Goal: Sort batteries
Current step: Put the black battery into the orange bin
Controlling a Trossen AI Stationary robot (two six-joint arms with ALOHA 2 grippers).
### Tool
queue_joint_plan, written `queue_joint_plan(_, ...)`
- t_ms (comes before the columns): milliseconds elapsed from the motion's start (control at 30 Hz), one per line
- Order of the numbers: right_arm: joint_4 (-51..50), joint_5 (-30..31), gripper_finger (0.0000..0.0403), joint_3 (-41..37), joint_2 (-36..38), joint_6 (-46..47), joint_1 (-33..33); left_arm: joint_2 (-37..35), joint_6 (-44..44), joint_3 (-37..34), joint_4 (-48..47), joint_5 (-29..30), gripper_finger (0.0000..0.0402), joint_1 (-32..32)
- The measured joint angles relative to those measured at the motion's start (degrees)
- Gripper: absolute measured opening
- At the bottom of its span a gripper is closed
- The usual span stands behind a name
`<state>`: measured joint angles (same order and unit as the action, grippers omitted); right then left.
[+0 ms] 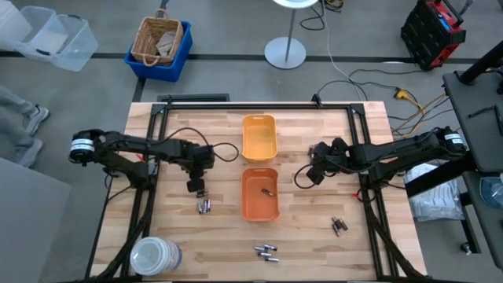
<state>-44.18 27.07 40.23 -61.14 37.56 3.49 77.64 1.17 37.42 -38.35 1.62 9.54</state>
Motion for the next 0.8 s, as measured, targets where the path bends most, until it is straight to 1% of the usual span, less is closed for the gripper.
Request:
queue_joint_plan(200, 0.0, 0.0, 0.0138, 0.0, 0.0, -0.1, 0.0, -0.5, 0.4, 5.4, -3.9, -0.7, 0.0019, -1.5)
queue_joint_plan(400, 0.2, 0.0, 0.0139, 0.0, 0.0, -0.1, 0.0, -0.8, -0.6, 12.7, -2.4, -0.8, 0.0018, -4.5)
queue_joint_plan(467, 0.2, 0.0, 0.0143, 0.0, 0.0, -0.1, 0.0, -0.8, -1.4, 14.9, 0.7, -0.8, 0.0018, -5.7)
queue_joint_plan(567, 0.3, 0.0, 0.0149, 0.0, 0.0, -0.1, 0.0, -0.7, -3.8, 17.0, 8.1, -0.8, 0.0018, -8.1)
queue_joint_plan(667, 0.4, 0.0, 0.0154, 0.0, 0.0, -0.1, 0.0, -0.1, -6.8, 18.0, 15.2, -0.9, 0.0018, -10.2)
queue_joint_plan(800, 1.3, 0.0, 0.0158, 0.0, 0.0, -0.1, 0.0, 0.9, -8.8, 18.1, 22.5, -1.0, 0.0018, -11.8)
